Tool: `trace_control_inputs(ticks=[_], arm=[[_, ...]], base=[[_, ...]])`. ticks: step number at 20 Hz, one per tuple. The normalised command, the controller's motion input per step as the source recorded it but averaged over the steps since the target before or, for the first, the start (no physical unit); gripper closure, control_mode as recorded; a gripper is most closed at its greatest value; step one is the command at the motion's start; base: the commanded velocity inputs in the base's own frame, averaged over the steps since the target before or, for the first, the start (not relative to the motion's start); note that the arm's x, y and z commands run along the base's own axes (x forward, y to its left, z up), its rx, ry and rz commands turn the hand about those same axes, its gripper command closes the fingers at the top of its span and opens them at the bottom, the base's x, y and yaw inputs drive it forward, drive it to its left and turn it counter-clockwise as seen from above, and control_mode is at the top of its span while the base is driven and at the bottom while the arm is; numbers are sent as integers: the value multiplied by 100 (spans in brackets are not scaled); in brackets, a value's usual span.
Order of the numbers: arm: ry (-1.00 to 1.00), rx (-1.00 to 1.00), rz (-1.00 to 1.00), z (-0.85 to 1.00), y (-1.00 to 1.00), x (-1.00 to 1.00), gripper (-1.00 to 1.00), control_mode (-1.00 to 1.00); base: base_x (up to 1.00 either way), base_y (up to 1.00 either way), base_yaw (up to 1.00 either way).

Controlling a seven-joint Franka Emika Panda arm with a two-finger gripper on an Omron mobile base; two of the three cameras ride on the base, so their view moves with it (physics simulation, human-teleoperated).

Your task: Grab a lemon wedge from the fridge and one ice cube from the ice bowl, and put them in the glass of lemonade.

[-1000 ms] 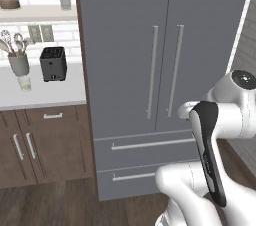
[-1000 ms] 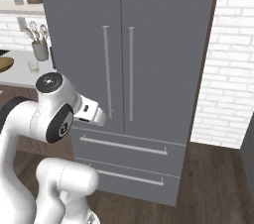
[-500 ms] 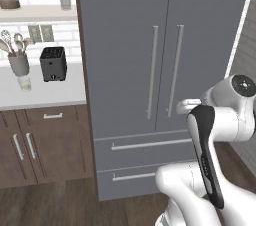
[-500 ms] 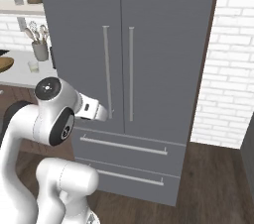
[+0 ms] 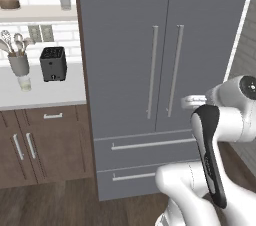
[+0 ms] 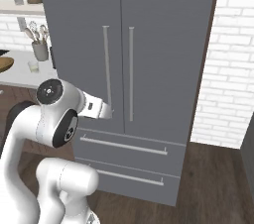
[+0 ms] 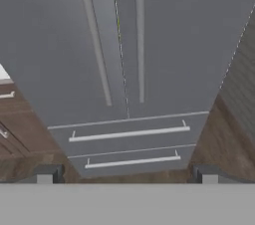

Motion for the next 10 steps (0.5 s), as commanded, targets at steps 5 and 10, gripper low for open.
trace_control_inputs(ticks=[5, 10], arm=[[-13, 0, 0, 15, 0, 15, -100, -100], [-8, -2, 0, 23, 19, 48, -100, -100]], base=[[0, 0, 0], [0, 0, 0]])
